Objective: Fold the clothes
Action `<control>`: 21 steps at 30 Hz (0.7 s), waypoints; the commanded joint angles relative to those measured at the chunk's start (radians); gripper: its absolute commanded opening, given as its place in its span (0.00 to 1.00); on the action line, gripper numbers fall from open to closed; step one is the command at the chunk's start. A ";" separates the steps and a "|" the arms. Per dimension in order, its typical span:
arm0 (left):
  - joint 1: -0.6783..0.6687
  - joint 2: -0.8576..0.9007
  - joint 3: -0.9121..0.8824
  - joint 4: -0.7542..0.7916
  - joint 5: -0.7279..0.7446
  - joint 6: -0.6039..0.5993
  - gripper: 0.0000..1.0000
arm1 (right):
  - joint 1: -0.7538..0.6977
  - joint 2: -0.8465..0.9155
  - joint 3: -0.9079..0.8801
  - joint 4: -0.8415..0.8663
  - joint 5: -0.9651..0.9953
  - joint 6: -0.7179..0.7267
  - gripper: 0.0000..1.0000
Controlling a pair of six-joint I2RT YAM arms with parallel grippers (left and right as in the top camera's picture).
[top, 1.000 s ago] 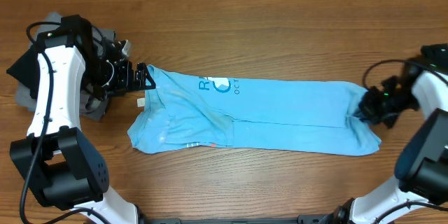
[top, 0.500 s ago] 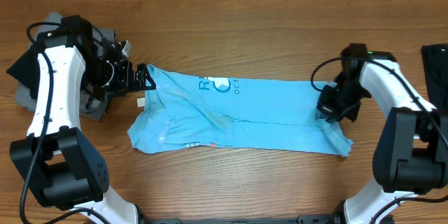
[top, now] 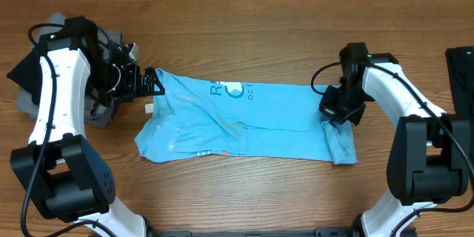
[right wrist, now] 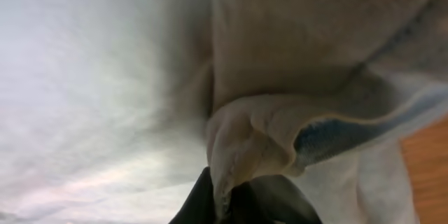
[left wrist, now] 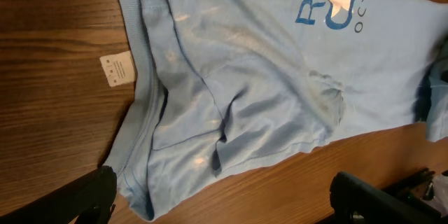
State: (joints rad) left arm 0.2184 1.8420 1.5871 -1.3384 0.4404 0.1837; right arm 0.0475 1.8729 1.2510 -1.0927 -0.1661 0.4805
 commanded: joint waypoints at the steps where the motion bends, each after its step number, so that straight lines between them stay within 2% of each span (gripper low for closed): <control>1: 0.004 -0.011 0.013 0.000 0.006 -0.008 1.00 | 0.003 -0.027 0.019 0.014 -0.050 0.053 0.04; 21: 0.003 -0.011 0.013 0.000 0.006 -0.008 1.00 | 0.078 -0.027 0.019 0.071 -0.110 0.097 0.04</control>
State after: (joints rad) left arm 0.2184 1.8420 1.5871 -1.3388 0.4404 0.1837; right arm 0.1249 1.8729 1.2510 -1.0245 -0.2481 0.5613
